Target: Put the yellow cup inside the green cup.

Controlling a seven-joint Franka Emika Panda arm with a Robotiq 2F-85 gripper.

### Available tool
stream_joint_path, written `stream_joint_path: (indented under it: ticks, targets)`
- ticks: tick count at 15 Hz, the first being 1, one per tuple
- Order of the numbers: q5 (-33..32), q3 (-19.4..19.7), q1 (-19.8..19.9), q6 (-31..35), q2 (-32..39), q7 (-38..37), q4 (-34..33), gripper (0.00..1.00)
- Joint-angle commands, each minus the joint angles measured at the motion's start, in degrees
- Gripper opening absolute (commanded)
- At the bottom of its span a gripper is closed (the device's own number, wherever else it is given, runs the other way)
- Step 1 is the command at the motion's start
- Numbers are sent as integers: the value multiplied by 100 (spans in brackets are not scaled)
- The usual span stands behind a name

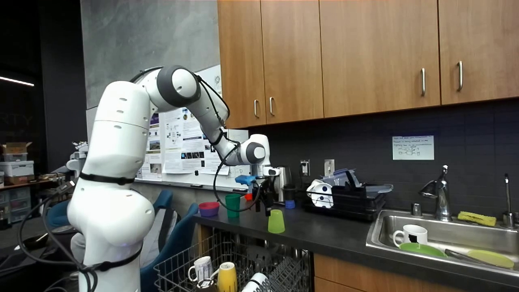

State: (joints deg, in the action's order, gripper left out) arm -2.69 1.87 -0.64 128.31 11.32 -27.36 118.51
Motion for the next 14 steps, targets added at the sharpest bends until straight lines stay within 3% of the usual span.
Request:
stream_joint_path:
  ticks: [1,6,14]
  targets:
    - [-33,192,12,-105,278,-239,-453,100]
    - [0,375,30,-132,507,-252,-852,100]
    - [204,295,-63,-184,926,-141,-1319,100]
